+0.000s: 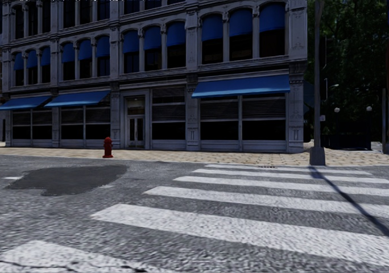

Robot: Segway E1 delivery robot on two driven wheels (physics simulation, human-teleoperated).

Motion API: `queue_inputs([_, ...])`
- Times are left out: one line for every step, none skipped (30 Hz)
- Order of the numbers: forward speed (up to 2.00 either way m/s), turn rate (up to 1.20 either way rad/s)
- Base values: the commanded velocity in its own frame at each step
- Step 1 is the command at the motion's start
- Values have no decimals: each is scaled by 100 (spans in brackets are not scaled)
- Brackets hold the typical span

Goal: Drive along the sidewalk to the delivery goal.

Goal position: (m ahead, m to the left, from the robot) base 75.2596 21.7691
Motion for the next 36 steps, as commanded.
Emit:
queue_inputs([200,0])
queue_inputs([200,0])
queue_inputs([200,0])
queue_inputs([200,0])
queue_inputs([200,0])
queue_inputs([200,-51])
queue_inputs([200,-51])
queue_inputs([200,-73])
queue_inputs([200,-120])
queue_inputs([200,-120])
queue_inputs([200,-120])
queue_inputs([200,-120])
queue_inputs([200,-120])
queue_inputs([200,-120])
queue_inputs([200,-79])
queue_inputs([200,-30])
queue_inputs([200,-22])
queue_inputs([200,-16])
queue_inputs([200,-10])
queue_inputs([200,-10])
queue_inputs([200,-6])
queue_inputs([200,-5])
queue_inputs([200,-4])
queue_inputs([200,-4])
queue_inputs([200,-4])
queue_inputs([200,-3])
queue_inputs([200,-5])
queue_inputs([200,-23])
queue_inputs([200,-74])
queue_inputs([200,-120])
queue_inputs([200,-120])
queue_inputs([200,-120])
queue_inputs([200,-120])
queue_inputs([200,-120])
queue_inputs([200,-120])
queue_inputs([200,-120])
